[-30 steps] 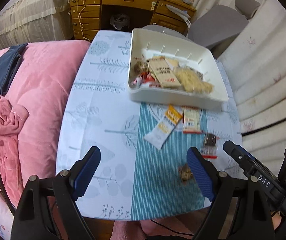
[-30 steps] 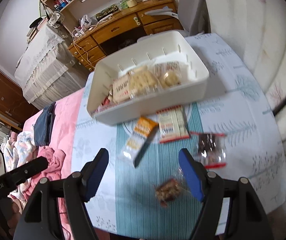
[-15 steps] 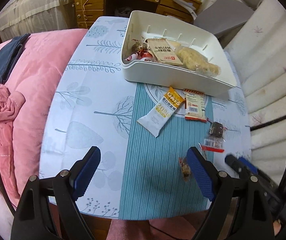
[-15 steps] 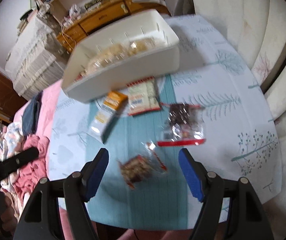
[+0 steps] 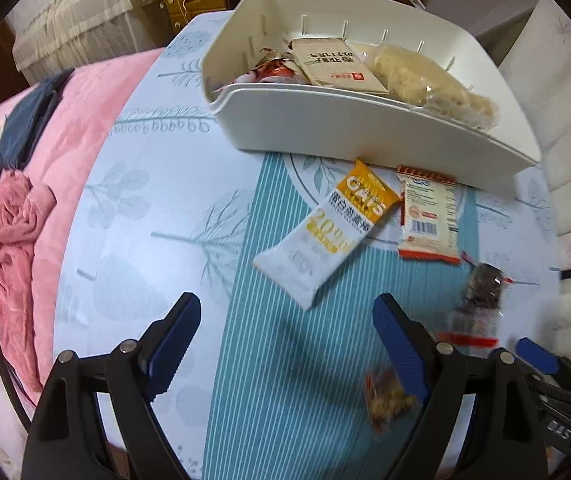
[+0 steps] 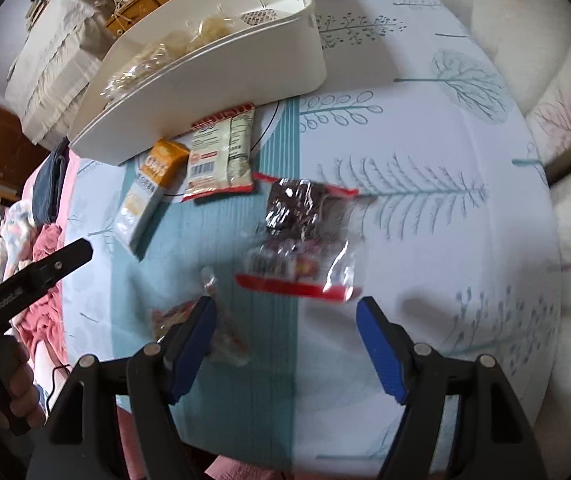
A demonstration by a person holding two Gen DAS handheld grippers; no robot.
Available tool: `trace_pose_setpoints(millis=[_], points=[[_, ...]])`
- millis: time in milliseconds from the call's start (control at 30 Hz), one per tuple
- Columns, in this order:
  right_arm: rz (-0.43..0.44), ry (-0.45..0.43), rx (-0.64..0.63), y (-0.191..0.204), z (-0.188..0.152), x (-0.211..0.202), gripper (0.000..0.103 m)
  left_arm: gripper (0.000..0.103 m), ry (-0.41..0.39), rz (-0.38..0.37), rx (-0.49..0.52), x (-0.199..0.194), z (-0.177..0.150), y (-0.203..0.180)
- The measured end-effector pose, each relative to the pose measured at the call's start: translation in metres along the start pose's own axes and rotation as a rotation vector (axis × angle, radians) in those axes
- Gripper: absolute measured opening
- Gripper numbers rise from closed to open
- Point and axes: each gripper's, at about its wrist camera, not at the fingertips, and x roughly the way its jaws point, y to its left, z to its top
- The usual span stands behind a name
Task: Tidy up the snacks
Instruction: 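Move both tools back over the remaining snacks on the table, then grasp the dark candy bag with the right tool while the left tool grasps the OATS bar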
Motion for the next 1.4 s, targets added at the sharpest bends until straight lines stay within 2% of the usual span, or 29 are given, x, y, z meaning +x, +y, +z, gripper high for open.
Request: trace_pose_setpoints(millis=[267, 400, 633, 833, 900, 1033, 1100, 1133, 1267, 1400], points=[[-0.019, -0.007, -0.105, 0.001, 0.027, 0.022, 0.073, 0.087, -0.063, 0.041, 0.103, 0.03, 0.019, -0.027], [-0.073, 0.008, -0.149, 0.007, 0.034, 0.032, 0.073, 0.087, -0.044, 0.049, 0.128, 0.045, 0.029, -0.033], [-0.099, 0.046, -0.191, 0.02, 0.039, 0.047, 0.073, 0.087, -0.014, 0.052, 0.148, 0.066, 0.04, -0.034], [-0.136, 0.044, -0.221, 0.032, 0.041, 0.052, 0.073, 0.086, -0.014, 0.034, 0.187, 0.076, 0.042, -0.03], [-0.153, 0.045, -0.226, 0.035, 0.042, 0.053, 0.072, 0.082, -0.018, 0.02, 0.191, 0.079, 0.042, -0.027], [-0.209, 0.04, -0.226, 0.044, 0.044, 0.056, 0.065, 0.075, -0.026, -0.028, 0.207, 0.08, 0.042, -0.022], [-0.221, 0.042, -0.216, 0.046, 0.048, 0.057, 0.064, 0.068, -0.039, -0.062, 0.226, 0.08, 0.041, -0.02], [-0.226, 0.044, -0.212, 0.061, 0.055, 0.063, 0.063, 0.062, -0.045, -0.079, 0.232, 0.079, 0.039, -0.02], [-0.249, 0.042, -0.189, 0.064, 0.059, 0.062, 0.059, 0.047, -0.07, -0.091, 0.272, 0.077, 0.034, -0.021], [-0.26, 0.039, -0.144, 0.067, 0.067, 0.062, 0.057, 0.04, -0.076, -0.095, 0.293, 0.075, 0.031, -0.02]])
